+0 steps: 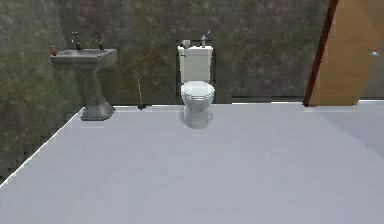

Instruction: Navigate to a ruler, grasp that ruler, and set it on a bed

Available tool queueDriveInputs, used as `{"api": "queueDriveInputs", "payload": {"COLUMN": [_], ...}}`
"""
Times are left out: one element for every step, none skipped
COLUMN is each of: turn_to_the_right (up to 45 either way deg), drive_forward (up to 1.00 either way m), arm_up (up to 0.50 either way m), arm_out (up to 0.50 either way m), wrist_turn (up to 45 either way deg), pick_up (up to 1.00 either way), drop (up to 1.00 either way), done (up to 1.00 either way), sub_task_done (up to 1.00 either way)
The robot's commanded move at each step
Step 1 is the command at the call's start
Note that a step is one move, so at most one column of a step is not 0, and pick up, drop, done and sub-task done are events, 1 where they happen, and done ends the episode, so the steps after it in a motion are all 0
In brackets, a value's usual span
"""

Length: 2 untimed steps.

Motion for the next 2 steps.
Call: {"api": "queueDriveInputs", "payload": {"turn_to_the_right": [-45.0, -30.0], "drive_forward": [0.00, 0.00], "arm_up": [0.00, 0.00], "arm_out": [0.00, 0.00], "wrist_turn": [0.0, 0.0], "pick_up": [0.00, 0.00], "drop": [0.00, 0.00], "done": [0.00, 0.00], "sub_task_done": [0.00, 0.00]}}
